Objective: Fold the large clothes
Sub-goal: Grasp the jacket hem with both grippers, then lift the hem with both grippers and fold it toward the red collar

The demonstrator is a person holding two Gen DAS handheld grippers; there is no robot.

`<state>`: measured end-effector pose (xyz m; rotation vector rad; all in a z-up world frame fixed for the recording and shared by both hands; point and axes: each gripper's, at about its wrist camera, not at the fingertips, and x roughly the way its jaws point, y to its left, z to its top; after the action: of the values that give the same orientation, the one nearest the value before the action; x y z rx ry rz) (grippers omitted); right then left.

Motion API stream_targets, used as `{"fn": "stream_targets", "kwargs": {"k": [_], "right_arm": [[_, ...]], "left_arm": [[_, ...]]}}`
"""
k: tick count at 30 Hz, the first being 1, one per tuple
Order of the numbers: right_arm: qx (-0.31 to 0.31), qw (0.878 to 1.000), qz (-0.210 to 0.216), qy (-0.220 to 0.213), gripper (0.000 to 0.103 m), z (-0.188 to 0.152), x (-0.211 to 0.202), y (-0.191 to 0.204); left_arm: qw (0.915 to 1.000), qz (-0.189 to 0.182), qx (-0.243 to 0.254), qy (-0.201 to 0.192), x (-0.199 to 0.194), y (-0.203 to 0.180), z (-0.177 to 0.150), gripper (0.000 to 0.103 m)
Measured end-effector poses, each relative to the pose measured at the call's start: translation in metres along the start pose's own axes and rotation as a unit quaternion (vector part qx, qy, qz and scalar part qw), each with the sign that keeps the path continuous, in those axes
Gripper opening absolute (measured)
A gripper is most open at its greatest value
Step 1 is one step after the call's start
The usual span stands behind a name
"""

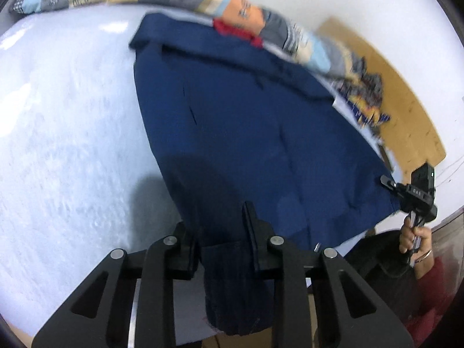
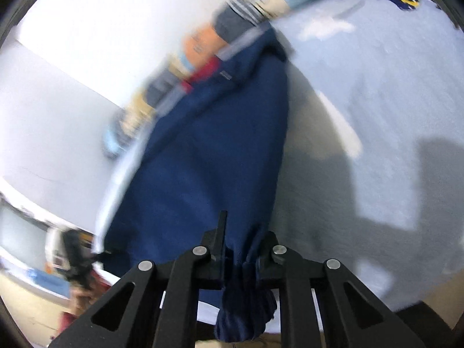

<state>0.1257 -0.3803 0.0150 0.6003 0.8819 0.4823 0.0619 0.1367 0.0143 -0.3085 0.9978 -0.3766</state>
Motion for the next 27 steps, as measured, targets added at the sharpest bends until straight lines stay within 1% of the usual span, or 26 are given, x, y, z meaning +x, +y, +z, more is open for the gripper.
{"fn": "stream_targets", "kwargs": {"k": [3,6,9,11,14,17,19,22,24,27], "right_arm": [[-0.005,0.999,0.03,-0.021,0.013,0.002,-0.008,0.006],[-0.006,0.998,0.057,-0.025,0.013,0.003,-0.008,0.012],[-0.011,0.996,0.079,-0.032,0.013,0.001,-0.014,0.02],[-0.007,0.995,0.092,-0.032,0.013,-0.003,-0.017,0.023],[-0.007,0.995,0.1,-0.024,0.013,-0.006,-0.025,0.022],[0.0,0.993,0.12,-0.022,0.013,-0.007,-0.032,0.021],[0.007,0.991,0.131,-0.026,0.012,-0.004,-0.04,0.019],[0.02,0.989,0.145,-0.035,0.012,0.007,-0.048,0.016],[0.027,0.986,0.157,-0.043,0.012,0.016,-0.052,0.018],[0.023,0.984,0.17,-0.054,0.012,0.035,-0.058,0.028]], "left_arm": [[0.9998,-0.007,-0.004,-0.016,-0.006,0.002,0.001,0.023],[0.9996,-0.002,0.006,-0.027,-0.012,-0.001,0.0,0.022],[0.9993,-0.006,-0.002,-0.038,-0.023,0.001,-0.006,0.022],[0.9989,-0.014,-0.009,-0.045,-0.03,0.0,-0.01,0.022],[0.9988,-0.016,-0.003,-0.047,-0.039,-0.003,-0.019,0.022],[0.9983,-0.02,-0.002,-0.056,-0.053,-0.003,-0.022,0.022],[0.9977,-0.021,-0.006,-0.065,-0.061,0.0,-0.02,0.022],[0.9967,-0.023,-0.021,-0.075,-0.07,0.009,-0.008,0.021],[0.9962,-0.014,-0.019,-0.084,-0.076,0.011,0.001,0.021],[0.9949,0.001,0.0,-0.1,-0.088,0.006,0.02,0.022]]}}
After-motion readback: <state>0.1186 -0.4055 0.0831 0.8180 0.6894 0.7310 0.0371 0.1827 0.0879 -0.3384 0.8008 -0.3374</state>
